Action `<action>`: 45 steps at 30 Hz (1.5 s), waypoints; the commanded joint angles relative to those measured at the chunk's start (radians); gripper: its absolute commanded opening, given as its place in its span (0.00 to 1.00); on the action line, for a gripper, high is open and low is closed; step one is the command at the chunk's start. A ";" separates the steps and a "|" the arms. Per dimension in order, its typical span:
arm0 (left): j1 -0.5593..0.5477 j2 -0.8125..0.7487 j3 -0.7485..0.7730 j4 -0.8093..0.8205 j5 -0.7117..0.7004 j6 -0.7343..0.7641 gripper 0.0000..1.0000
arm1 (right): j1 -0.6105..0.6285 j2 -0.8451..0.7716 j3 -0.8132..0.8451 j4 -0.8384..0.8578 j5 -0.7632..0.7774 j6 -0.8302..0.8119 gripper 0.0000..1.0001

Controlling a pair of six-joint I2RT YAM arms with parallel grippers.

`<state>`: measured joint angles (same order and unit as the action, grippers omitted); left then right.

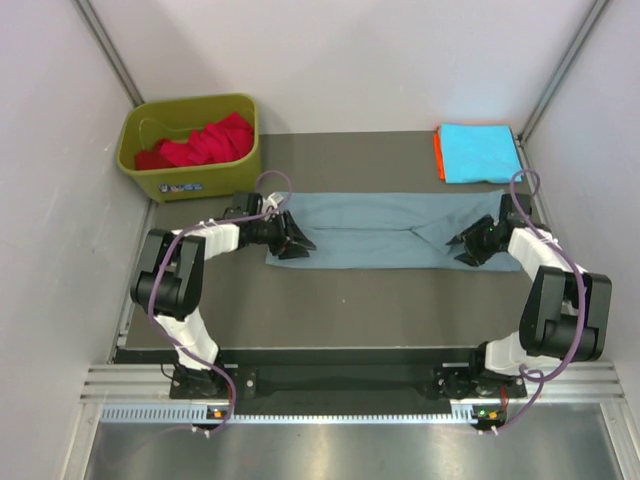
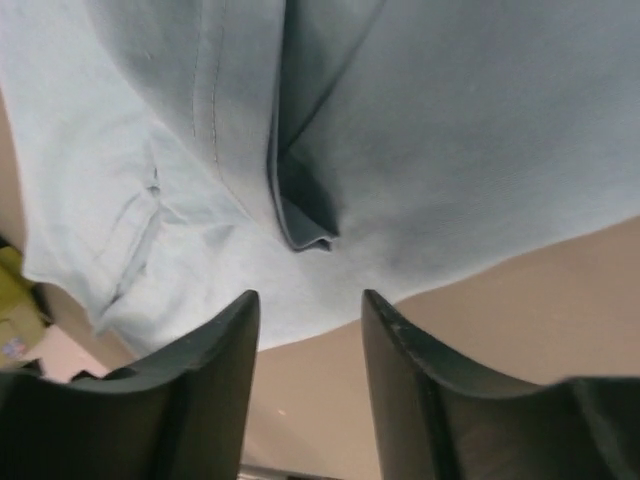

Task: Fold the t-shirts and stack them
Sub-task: Fold the tshirt

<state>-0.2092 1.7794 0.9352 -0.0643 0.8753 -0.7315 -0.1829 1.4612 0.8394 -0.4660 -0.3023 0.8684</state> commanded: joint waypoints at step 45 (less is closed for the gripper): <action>-0.455 0.477 0.537 0.523 -0.102 -0.292 0.40 | -0.219 0.421 0.288 0.395 -0.116 -0.374 0.31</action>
<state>-0.6621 2.3299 1.4937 0.5076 0.7464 -1.1065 -0.3958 1.8652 1.0798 -0.1219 -0.4030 0.5213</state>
